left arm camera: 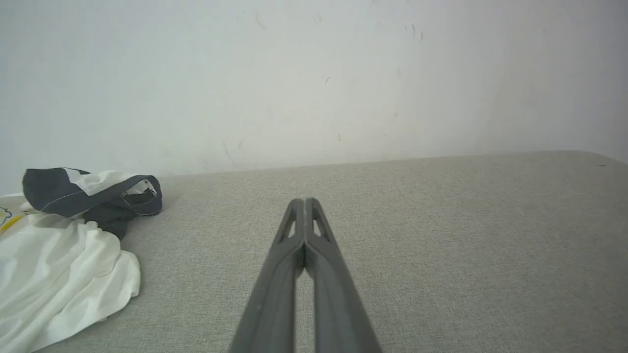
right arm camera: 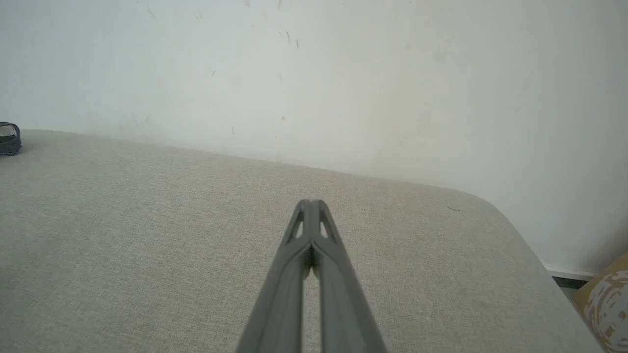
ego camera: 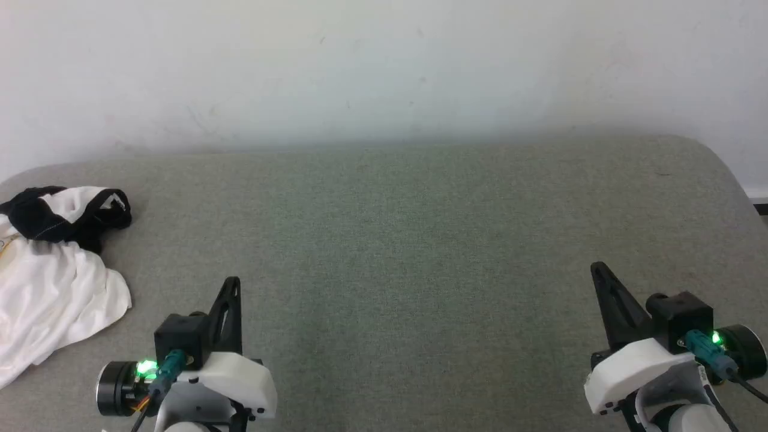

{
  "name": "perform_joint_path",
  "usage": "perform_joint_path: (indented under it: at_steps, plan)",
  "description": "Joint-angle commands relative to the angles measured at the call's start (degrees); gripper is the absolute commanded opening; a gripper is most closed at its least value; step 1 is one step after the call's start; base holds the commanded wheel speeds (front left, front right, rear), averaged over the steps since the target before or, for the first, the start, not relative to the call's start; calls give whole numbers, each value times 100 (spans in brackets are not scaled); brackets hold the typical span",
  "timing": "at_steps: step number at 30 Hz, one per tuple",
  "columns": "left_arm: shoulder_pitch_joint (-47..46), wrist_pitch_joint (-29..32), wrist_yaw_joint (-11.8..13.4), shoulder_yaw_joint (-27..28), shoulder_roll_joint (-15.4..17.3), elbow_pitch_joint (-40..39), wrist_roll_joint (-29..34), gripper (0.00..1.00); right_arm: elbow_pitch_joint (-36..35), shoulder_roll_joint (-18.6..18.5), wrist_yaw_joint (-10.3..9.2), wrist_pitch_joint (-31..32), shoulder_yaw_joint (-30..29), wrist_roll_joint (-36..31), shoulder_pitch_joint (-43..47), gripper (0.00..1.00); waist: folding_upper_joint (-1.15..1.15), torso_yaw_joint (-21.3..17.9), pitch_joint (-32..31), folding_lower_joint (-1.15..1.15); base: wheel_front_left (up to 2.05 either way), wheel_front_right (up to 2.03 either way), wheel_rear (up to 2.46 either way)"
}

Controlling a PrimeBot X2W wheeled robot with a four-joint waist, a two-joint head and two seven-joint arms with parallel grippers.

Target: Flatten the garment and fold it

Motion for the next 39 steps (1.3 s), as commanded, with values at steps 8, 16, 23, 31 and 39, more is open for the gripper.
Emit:
perform_joint_path:
  at_steps: [8,16,23,31,39]
  plan:
    - [-68,-1,-47,25,-14,12,36,0,6,21,-4,4,-1,41,-61,0,0,0,0,0,0,0,0]
    - [-68,-1,-47,25,-14,12,36,0,6,21,-4,4,-1,41,-61,0,0,0,0,0,0,0,0]
    - [-68,-1,-47,25,-14,12,36,0,6,21,-4,4,-1,41,-61,0,0,0,0,0,0,0,0]
    - [4,-4,2,-7,1,-2,-2,100,-1,-4,1,-4,-6,0,3,100,0,0,0,0,0,0,0]
    - [51,-100,3,-27,0,-49,-2,100,-18,-3,1,-100,-119,70,41,100,0,2,-2,0,0,0,0]
